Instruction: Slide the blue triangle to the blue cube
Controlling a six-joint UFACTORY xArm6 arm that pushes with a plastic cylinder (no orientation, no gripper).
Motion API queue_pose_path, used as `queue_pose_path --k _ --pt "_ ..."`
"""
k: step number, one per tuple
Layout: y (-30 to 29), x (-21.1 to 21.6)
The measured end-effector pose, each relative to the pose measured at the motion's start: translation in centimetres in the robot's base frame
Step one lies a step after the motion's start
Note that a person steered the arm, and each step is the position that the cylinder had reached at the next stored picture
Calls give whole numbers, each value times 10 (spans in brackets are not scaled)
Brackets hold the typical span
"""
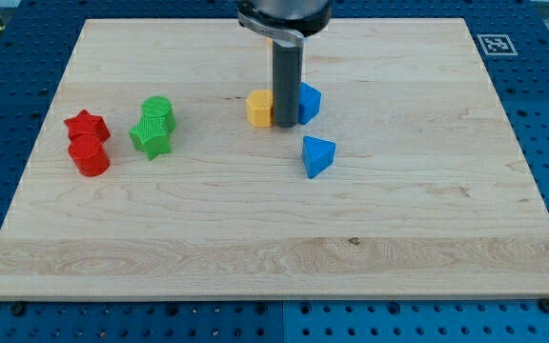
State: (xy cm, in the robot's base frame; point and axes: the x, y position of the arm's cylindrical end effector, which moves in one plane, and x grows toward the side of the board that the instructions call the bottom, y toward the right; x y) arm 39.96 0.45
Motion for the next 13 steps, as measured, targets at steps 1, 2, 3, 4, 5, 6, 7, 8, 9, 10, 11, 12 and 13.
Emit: queue_pose_path --k 1,2,3,4,5,6,7,8,9,10,11,12,13 --pt "-15 9" --pt "-58 48" --pt "-69 112" --pt "-46 164" --pt "41 172" --pt "108 157" --pt "105 156" --pt "95 150" --pt "77 118" --pt "77 67" --pt "76 58" --pt "76 51" --pt "82 78"
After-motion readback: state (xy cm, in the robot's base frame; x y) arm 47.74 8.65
